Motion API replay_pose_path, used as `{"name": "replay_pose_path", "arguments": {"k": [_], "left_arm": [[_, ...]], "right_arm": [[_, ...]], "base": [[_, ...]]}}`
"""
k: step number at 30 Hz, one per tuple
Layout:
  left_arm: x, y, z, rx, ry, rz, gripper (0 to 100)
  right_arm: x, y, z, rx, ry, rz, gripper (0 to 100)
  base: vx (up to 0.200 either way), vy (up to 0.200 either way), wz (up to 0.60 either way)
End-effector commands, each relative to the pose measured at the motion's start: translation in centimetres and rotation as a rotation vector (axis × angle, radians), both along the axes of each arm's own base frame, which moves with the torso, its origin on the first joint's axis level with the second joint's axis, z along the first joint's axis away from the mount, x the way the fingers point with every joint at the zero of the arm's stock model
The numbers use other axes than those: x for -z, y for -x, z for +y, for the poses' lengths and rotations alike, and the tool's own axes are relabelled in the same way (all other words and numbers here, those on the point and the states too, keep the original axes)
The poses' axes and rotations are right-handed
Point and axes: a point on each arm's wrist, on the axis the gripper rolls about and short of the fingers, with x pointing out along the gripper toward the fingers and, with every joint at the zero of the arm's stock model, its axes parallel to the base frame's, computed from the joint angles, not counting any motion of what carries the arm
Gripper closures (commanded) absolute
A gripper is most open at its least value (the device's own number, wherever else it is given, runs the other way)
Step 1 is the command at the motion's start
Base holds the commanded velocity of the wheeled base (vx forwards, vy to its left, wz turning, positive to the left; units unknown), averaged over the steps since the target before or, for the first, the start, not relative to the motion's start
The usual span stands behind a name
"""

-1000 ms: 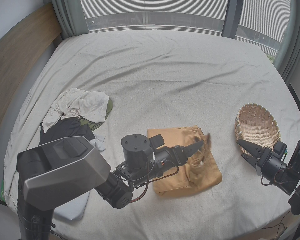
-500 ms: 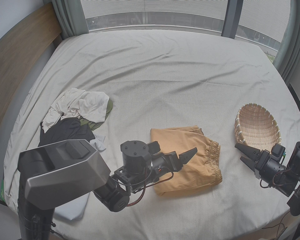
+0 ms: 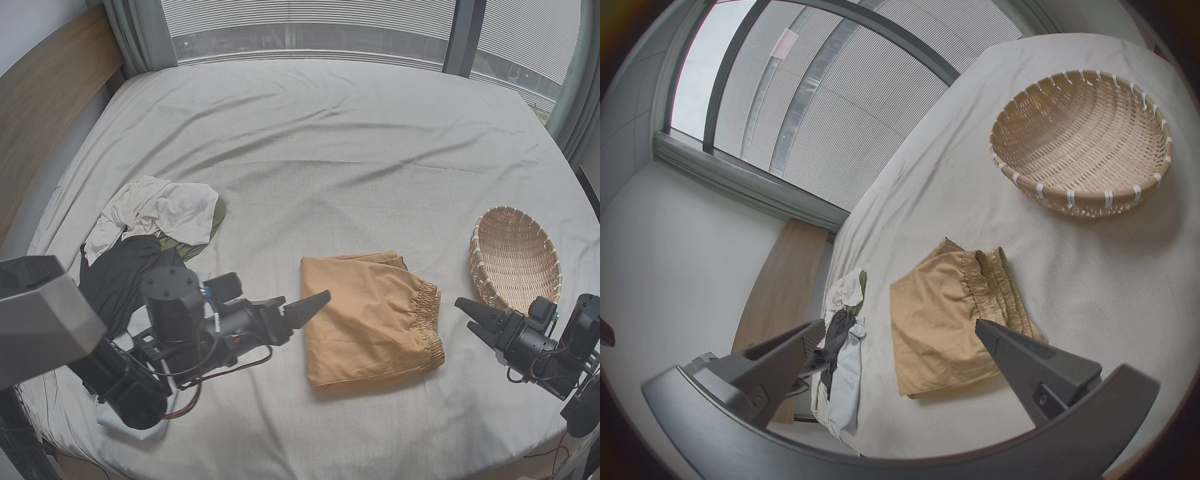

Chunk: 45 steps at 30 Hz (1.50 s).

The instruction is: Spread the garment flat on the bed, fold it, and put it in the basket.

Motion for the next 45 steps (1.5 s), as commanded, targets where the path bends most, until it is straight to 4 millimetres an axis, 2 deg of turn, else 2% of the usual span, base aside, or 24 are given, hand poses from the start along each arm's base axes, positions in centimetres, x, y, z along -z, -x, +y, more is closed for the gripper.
{"name": "replay_pose_path", "arguments": {"k": [1, 3, 4, 12, 15, 17, 22, 31, 36, 45], "left_arm": [[-1.8, 1.7, 5.2, -0.053, -0.033, -0.071, 0], [-1.8, 1.7, 5.2, -0.053, -0.033, -0.071, 0], [-2.1, 1.8, 7.0, -0.081, -0.029, -0.107, 0], [-2.8, 2.6, 8.7, -0.111, -0.062, -0.167, 0], [-2.5, 2.9, 8.9, -0.111, -0.07, -0.155, 0], [-1.6, 3.4, 9.1, -0.109, -0.086, -0.116, 0], [-1.4, 3.3, 9.9, -0.112, -0.09, -0.104, 0], [-1.3, 3.4, 9.9, -0.1, -0.09, -0.103, 0], [-1.2, 3.4, 10.0, -0.103, -0.097, -0.104, 0], [-0.9, 3.3, 9.9, -0.096, -0.127, -0.115, 0]], "right_arm": [[2.7, -0.6, 1.0, -0.036, 0.043, 0.12, 0], [2.7, -0.6, 1.0, -0.036, 0.043, 0.12, 0], [2.8, -0.4, 1.4, -0.057, 0.046, 0.124, 0], [4.7, -0.5, 1.5, -0.057, 0.082, 0.217, 0], [5.1, -0.6, 1.6, -0.057, 0.088, 0.232, 0], [5.6, -0.8, 1.5, -0.052, 0.094, 0.254, 0], [6.2, -1.0, 1.4, -0.041, 0.099, 0.284, 0], [7.4, -1.4, 1.2, -0.028, 0.115, 0.332, 0], [9.0, -2.8, 1.3, -0.008, 0.125, 0.372, 0], [10.6, -4.4, 0.8, 0.032, 0.121, 0.404, 0]], "base": [[0.0, 0.0, 0.0], [0.0, 0.0, 0.0], [0.0, 0.0, 0.0], [0.0, 0.0, 0.0], [0.0, 0.0, 0.0], [0.0, 0.0, 0.0], [0.0, 0.0, 0.0], [0.0, 0.0, 0.0], [0.0, 0.0, 0.0], [0.0, 0.0, 0.0]]}}
